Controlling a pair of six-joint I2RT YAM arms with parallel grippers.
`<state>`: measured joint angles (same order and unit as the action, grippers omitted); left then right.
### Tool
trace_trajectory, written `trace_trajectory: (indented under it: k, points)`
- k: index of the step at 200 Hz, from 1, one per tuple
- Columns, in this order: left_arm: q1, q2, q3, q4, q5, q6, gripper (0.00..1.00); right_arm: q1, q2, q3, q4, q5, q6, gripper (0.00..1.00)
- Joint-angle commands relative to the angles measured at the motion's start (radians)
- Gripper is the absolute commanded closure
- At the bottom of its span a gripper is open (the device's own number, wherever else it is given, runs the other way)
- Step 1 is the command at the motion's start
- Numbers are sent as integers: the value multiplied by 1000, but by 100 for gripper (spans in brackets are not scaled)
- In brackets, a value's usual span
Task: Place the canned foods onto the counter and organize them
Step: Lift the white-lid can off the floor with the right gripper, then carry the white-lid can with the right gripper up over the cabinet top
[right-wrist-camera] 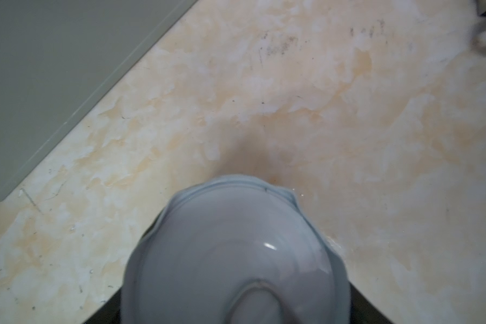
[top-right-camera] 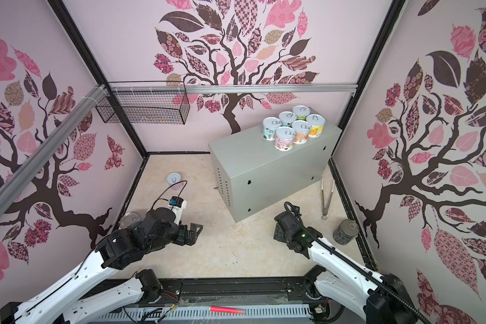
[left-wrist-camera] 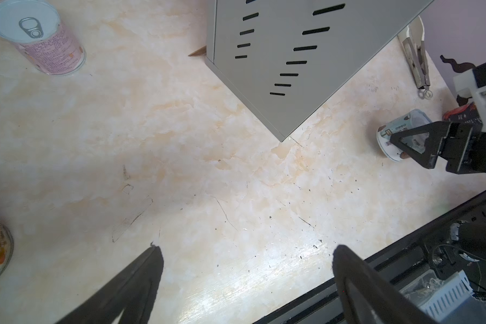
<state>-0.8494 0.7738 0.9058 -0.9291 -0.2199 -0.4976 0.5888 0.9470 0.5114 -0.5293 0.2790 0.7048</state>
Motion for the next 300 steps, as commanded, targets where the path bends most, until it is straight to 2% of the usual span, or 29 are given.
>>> trace_trajectory:
  k: [1,48,143,217,300]
  points:
    - [6,-8,-12,-8,-17,-5,2,9,-34,83,-43,-42,-53,47]
    - [6,-15,12,-32,-23,-9,2,12,-63,214,-132,-128,-103,48]
    - [6,-12,111,-122,-19,-35,2,15,-51,576,-339,-186,-274,48]
    - [6,23,268,-219,-69,-18,2,15,47,906,-454,-233,-417,49]
    - [6,70,415,-291,-105,21,2,13,311,1415,-657,-265,-567,49]
